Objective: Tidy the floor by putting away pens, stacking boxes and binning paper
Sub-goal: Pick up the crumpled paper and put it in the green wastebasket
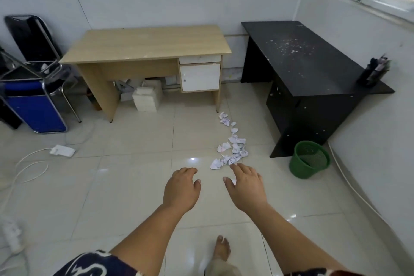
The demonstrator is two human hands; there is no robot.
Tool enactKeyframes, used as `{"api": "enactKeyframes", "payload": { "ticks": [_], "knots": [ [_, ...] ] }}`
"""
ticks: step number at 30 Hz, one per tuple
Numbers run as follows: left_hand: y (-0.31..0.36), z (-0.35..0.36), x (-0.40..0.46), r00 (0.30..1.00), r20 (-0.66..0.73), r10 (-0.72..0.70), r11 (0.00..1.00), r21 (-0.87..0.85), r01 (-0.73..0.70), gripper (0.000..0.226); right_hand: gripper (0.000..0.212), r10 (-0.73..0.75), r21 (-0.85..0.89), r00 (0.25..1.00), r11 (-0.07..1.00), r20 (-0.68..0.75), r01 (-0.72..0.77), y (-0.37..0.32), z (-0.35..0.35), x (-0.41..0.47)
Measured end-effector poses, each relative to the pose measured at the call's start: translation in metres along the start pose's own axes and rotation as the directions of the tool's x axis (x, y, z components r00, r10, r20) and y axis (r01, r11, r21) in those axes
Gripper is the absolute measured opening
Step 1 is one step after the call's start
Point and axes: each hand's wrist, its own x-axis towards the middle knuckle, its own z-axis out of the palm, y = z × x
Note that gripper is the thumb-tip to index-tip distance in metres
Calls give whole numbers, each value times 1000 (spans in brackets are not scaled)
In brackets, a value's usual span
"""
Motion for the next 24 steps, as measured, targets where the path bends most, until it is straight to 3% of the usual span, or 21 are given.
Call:
{"api": "enactKeyframes", "payload": {
  "ticks": [13,24],
  "knots": [
    [10,-28,206,1000,-23,14,1000,-9,-15,39,46,6,-5,1000,1000,-26,-6,-2,-22,210],
    [-13,-36,354,993,43,110,994,-14,-109,39,52,147,50,988,988,-43,-145,-20,-13,333]
  ]
}}
